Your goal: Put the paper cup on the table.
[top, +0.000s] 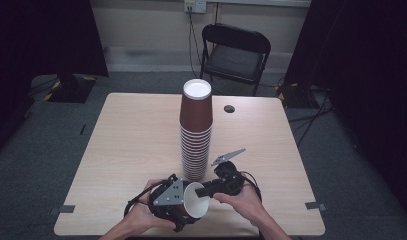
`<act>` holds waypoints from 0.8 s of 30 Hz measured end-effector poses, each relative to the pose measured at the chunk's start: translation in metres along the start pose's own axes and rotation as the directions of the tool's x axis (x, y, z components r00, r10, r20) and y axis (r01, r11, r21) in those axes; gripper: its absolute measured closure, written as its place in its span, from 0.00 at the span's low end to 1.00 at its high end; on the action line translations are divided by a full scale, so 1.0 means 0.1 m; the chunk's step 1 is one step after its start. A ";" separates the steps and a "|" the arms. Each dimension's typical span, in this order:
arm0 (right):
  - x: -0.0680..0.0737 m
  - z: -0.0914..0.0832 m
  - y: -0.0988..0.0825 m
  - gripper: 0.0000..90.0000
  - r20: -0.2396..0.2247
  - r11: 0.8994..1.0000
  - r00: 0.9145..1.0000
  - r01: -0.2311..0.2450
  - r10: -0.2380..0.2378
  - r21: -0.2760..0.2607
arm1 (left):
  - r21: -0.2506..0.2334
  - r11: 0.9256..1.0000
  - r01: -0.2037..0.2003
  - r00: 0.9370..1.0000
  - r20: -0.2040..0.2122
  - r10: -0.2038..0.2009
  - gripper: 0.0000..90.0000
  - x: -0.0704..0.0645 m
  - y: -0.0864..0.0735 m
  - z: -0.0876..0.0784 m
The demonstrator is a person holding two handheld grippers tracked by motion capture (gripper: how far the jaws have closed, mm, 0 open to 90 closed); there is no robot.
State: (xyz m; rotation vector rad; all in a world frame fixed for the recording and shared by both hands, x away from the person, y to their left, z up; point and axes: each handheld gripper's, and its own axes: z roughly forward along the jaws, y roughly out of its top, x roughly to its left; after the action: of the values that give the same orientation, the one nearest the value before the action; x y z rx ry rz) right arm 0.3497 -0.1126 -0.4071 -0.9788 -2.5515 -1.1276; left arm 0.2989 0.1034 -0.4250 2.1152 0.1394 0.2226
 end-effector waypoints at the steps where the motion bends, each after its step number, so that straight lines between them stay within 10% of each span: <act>1: 0.00 -0.01 0.00 0.73 0.000 1.000 1.000 -0.001 0.001 -0.012 | -0.006 1.000 0.016 1.000 0.002 -0.016 0.07 0.01 -0.01 -0.01; 24: -0.09 -0.28 -0.11 0.69 0.014 0.984 1.000 0.012 -0.010 -0.180 | -0.096 0.980 0.176 0.983 -0.036 -0.180 0.07 0.19 -0.15 -0.18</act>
State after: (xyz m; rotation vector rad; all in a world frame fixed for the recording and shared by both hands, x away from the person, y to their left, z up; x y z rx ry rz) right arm 0.3469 -0.1419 -0.3976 -1.0153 -2.5020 -1.3794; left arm 0.3138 0.1300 -0.4260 1.9932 0.3375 0.1668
